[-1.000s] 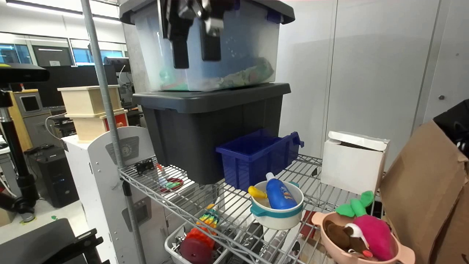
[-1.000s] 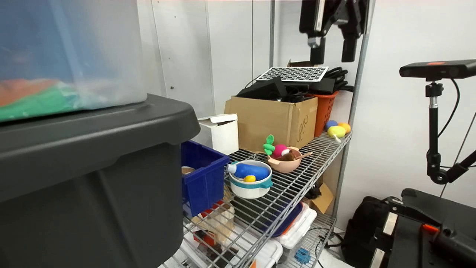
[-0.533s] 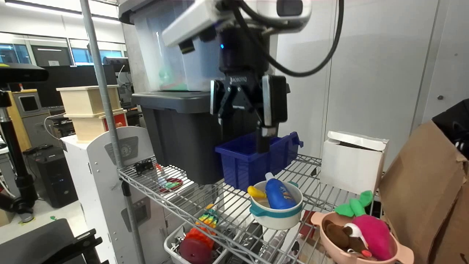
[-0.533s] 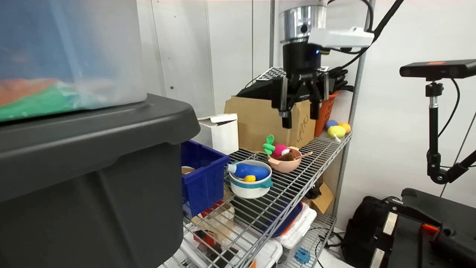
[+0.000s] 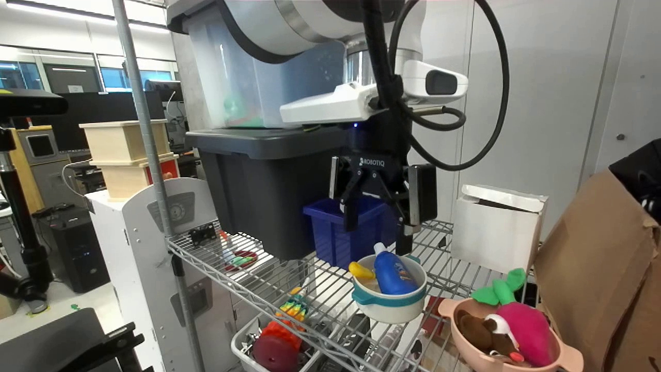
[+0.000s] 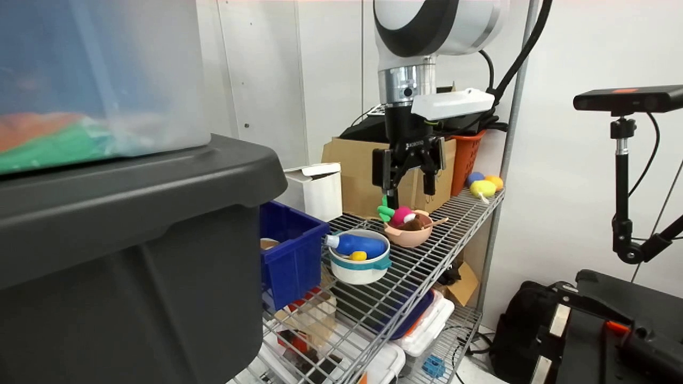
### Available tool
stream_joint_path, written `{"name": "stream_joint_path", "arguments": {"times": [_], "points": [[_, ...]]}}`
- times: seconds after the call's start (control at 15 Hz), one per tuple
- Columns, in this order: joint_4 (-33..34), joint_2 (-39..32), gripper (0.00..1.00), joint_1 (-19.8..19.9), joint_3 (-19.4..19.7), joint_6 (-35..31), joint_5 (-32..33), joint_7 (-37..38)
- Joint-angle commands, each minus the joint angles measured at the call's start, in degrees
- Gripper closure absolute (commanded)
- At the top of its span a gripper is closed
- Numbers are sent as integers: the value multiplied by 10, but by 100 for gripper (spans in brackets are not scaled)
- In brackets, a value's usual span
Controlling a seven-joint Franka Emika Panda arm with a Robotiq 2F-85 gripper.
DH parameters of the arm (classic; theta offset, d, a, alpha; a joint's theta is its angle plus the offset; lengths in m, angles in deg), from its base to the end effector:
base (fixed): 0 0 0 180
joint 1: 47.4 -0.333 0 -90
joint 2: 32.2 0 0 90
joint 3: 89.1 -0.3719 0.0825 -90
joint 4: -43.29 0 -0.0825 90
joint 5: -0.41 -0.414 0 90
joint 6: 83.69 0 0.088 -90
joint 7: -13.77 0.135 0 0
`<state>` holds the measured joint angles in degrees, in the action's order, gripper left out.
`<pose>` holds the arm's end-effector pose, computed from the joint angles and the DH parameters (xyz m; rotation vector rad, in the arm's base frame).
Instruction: Move the brown doll to the left bowl
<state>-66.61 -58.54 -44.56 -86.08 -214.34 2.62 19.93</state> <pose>0.6559 -0.0675 0.2453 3.0737 -0.2757 -0.1499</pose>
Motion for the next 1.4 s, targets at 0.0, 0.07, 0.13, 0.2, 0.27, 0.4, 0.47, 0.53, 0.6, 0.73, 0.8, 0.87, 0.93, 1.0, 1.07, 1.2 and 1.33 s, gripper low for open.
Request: {"name": "stream_joint_path", "arguments": {"times": [0.0, 0.07, 0.13, 0.2, 0.27, 0.4, 0.47, 0.53, 0.6, 0.73, 0.8, 0.87, 0.93, 1.0, 1.07, 1.2, 1.33], "points": [[37, -23, 0, 3, -1, 2, -3, -28], [43, -30, 0, 3, -1, -1, -1, -34], [50, -36, 0, 3, -1, -2, 0, -39], [54, -40, 0, 4, -1, -3, 1, -43], [61, -47, 0, 2, 3, -4, 6, -41], [74, -66, 0, -2, 15, -4, 21, -25], [80, -74, 0, -2, 20, -4, 26, -21], [89, -84, 0, -5, 27, -5, 31, -9], [100, -97, 0, -7, 35, -9, 36, 4], [121, -119, 0, -6, 42, -5, 37, 16], [131, -129, 0, -6, 46, -1, 36, 23], [144, -140, 0, -7, 53, 3, 36, 36], [155, -149, 0, -5, 55, 7, 32, 43], [167, -158, 0, -4, 58, 12, 29, 54], [180, -168, 0, -3, 61, 21, 26, 62], [203, -188, 0, -1, 67, 32, 21, 82], [225, -205, 0, -1, 75, 39, 20, 105]]}}
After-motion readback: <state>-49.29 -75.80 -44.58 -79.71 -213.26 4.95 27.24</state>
